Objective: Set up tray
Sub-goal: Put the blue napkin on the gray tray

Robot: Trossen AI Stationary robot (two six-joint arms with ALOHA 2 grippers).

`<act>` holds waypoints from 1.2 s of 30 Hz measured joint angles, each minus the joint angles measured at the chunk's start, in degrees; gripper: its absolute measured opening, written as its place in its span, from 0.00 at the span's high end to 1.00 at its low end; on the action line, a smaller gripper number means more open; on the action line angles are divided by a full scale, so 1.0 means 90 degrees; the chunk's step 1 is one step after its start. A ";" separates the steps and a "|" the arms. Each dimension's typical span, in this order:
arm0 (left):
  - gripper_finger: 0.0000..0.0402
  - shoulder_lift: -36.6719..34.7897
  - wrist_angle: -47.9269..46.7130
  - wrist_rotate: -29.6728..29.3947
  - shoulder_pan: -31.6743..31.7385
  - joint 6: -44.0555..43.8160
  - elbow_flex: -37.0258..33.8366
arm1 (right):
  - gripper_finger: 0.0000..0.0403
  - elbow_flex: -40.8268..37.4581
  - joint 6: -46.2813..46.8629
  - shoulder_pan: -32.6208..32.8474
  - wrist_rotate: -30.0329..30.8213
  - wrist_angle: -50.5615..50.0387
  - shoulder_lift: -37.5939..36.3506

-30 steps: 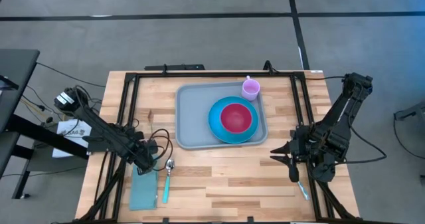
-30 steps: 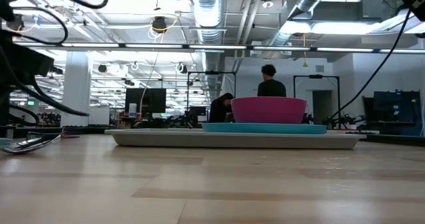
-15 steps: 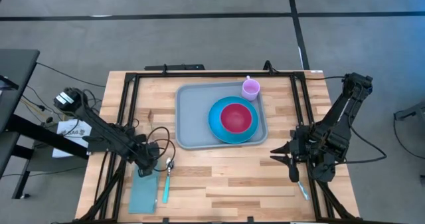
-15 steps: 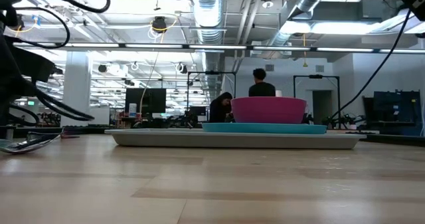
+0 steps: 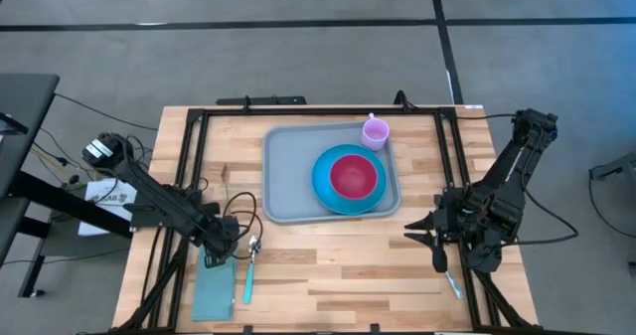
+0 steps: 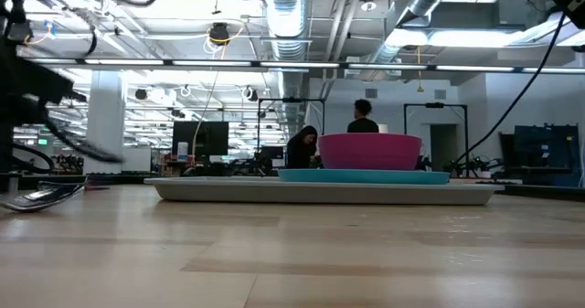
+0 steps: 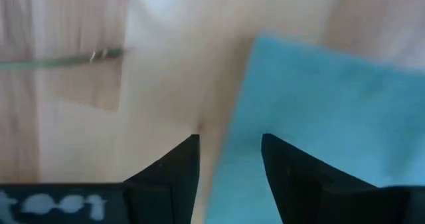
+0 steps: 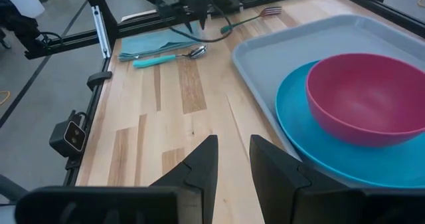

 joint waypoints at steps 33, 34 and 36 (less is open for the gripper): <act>1.00 0.0559 0.0305 -0.0920 -0.0035 -0.0383 0.0824 | 0.80 0.0000 0.0002 0.0000 0.0000 0.0001 0.0000; 1.00 0.0559 0.0037 -0.1097 -0.0055 -0.0353 0.0990 | 0.80 0.0000 0.0002 0.0000 0.0000 0.0000 0.0000; 1.00 0.0554 -0.0484 -0.1400 -0.0079 -0.0340 0.1301 | 0.80 0.0000 0.0003 0.0000 -0.0001 0.0002 0.0000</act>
